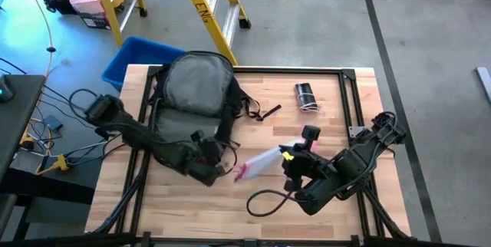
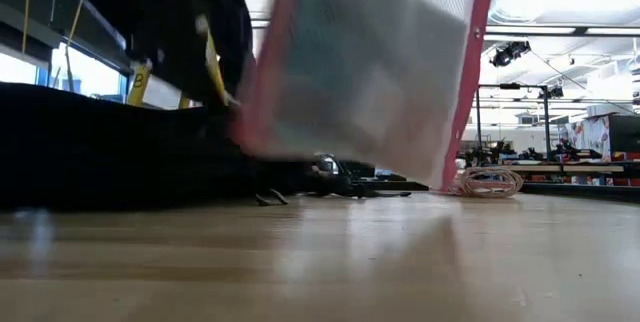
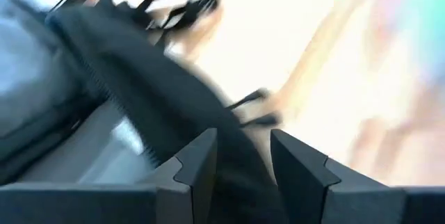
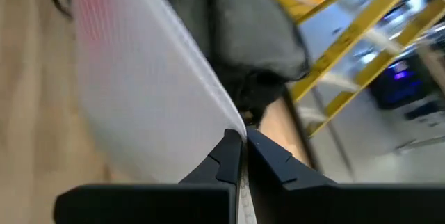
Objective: Unpack backpack
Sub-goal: Remove the pink zip bag in the black backpack
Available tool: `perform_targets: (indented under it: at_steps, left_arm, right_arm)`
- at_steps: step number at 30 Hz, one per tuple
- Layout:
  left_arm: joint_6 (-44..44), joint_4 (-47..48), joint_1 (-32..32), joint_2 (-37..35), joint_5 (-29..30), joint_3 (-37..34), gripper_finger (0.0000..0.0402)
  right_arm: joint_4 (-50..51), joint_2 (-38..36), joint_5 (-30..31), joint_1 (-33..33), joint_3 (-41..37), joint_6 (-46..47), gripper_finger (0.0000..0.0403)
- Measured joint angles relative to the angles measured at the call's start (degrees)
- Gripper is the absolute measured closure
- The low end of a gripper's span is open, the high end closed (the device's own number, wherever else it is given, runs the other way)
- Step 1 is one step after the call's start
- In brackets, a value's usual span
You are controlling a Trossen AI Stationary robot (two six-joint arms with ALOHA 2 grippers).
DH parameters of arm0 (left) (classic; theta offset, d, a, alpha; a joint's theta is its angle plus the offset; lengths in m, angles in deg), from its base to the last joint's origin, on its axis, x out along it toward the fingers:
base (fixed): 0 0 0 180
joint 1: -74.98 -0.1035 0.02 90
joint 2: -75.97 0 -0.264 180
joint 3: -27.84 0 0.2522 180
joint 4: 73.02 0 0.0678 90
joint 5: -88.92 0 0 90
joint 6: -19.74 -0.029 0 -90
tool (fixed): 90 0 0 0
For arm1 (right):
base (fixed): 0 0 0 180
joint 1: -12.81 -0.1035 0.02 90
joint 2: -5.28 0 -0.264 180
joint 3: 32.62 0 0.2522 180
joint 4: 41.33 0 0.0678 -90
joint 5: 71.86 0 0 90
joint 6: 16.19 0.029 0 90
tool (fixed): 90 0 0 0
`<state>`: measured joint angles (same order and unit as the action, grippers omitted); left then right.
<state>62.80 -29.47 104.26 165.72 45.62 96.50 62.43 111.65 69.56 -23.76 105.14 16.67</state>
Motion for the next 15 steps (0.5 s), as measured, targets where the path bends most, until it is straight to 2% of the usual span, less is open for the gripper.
perform_targets:
  at_steps: [4,7,11,15]
  left_arm:
    - [-3.2,-3.2,3.0,-2.8,4.0,0.0,0.0287]
    - [-4.5,-3.2,5.0,-3.2,7.6,0.0,0.0287]
    - [-4.8,-3.5,6.7,-2.8,9.6,0.0,0.0287]
    - [-4.8,-3.6,7.9,-2.1,12.4,0.0,0.0287]
  right_arm:
    - [0.1,0.0,-1.1,3.1,0.0,0.3,0.0403]
    - [0.1,0.0,1.0,6.8,-0.4,0.1,0.0403]
    - [0.1,0.0,1.8,12.3,-2.0,-4.4,0.0403]
    - [0.1,0.1,5.3,15.0,-1.9,-6.2,0.0403]
